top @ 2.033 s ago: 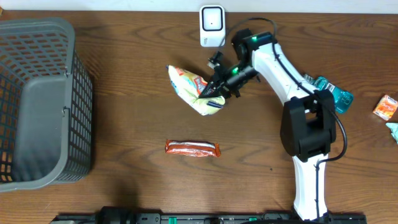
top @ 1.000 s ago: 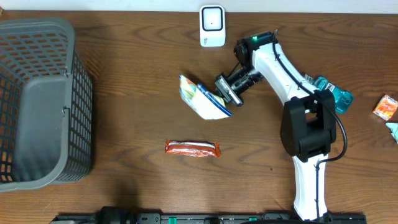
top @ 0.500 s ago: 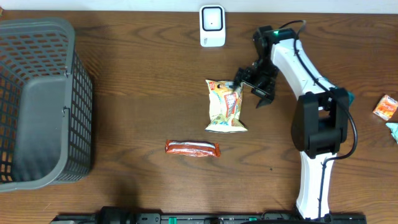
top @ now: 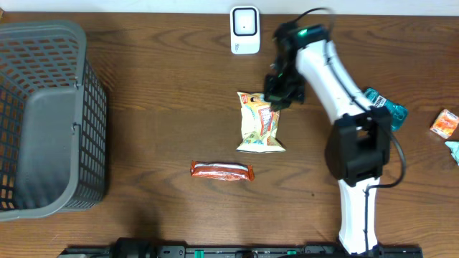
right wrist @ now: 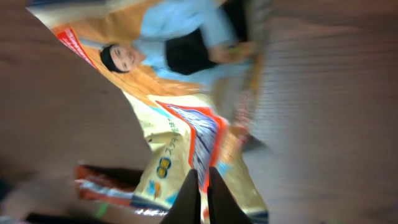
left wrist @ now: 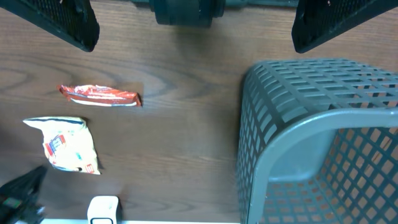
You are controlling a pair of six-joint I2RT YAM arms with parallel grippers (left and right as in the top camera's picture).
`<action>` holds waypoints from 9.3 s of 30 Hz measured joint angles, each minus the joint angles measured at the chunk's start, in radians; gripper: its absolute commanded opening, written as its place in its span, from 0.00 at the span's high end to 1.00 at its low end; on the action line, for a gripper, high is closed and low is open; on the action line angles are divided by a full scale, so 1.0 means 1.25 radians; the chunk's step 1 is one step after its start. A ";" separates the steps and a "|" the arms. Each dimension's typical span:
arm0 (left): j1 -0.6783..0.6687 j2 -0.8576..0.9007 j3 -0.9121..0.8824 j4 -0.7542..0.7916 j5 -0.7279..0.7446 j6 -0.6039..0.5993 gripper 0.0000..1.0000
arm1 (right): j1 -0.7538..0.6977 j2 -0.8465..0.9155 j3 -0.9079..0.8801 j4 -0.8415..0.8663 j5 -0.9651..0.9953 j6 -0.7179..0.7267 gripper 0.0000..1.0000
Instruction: Scan the item barcode
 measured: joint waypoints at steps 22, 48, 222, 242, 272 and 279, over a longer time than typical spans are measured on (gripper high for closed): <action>0.000 0.000 0.000 0.000 0.000 0.000 0.01 | 0.058 -0.009 -0.058 -0.036 0.197 0.020 0.99; 0.000 0.000 0.000 0.000 0.000 0.000 0.01 | 0.056 -0.122 -0.386 0.172 0.263 0.072 0.99; 0.000 0.000 0.000 0.000 0.000 0.000 0.01 | -0.034 -0.367 -0.285 0.309 -0.204 -0.519 0.99; 0.000 0.000 0.000 0.000 0.000 0.000 0.01 | 0.150 -0.360 -0.286 0.856 0.289 -0.525 0.99; 0.000 0.000 0.000 0.000 0.000 0.000 0.01 | 0.186 0.082 -0.286 1.613 0.514 -1.157 0.99; 0.000 0.000 0.000 0.000 0.000 0.000 0.01 | 0.196 0.127 -0.286 1.538 0.531 -1.201 0.99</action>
